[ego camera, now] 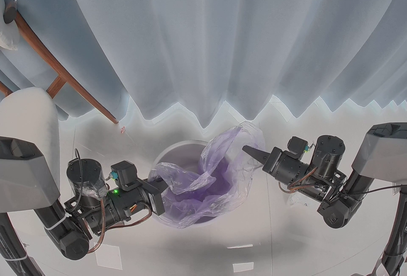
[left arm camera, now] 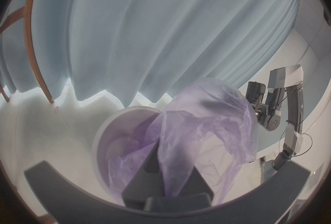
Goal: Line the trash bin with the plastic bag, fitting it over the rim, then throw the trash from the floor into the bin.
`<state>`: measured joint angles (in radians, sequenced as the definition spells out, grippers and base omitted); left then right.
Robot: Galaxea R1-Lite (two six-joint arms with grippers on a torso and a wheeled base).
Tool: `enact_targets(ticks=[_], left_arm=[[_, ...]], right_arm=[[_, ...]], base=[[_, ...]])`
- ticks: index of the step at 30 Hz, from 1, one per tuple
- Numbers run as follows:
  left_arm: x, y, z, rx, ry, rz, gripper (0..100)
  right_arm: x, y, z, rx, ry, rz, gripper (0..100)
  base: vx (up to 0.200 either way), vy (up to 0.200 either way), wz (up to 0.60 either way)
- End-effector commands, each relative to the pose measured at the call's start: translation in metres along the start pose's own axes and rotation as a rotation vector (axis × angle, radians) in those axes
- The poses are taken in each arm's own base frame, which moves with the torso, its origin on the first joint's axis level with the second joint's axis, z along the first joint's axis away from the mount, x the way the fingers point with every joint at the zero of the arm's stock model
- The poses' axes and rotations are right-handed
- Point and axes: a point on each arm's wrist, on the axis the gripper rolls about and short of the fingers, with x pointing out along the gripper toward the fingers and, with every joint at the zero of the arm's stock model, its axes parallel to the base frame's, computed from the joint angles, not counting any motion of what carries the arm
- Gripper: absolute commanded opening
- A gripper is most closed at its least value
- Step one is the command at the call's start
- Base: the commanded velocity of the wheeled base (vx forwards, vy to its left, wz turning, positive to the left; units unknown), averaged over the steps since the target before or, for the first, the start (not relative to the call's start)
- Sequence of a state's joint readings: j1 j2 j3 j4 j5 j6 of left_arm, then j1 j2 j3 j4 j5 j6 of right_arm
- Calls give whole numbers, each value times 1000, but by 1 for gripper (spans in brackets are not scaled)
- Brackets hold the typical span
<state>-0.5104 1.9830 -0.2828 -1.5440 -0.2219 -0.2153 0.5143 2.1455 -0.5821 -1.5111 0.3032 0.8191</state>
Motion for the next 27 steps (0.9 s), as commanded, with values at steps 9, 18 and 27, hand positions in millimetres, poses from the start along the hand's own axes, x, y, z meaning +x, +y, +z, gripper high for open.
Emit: enact_targets(ticks=[9,18,27], left_arm=[[8,-10,6,-73,-34,-24,0],[34,-8,26,-85,-145,-15,0],[48,6,64,-116,-88,45,0]], right_arm=[[-19,19,6,57,66,88,0],[-31,46,7,64,116,98,0],[-1,46,9,103,202,-10,0]], base=[[0,0,0],[0,0,0],[0,0,0]])
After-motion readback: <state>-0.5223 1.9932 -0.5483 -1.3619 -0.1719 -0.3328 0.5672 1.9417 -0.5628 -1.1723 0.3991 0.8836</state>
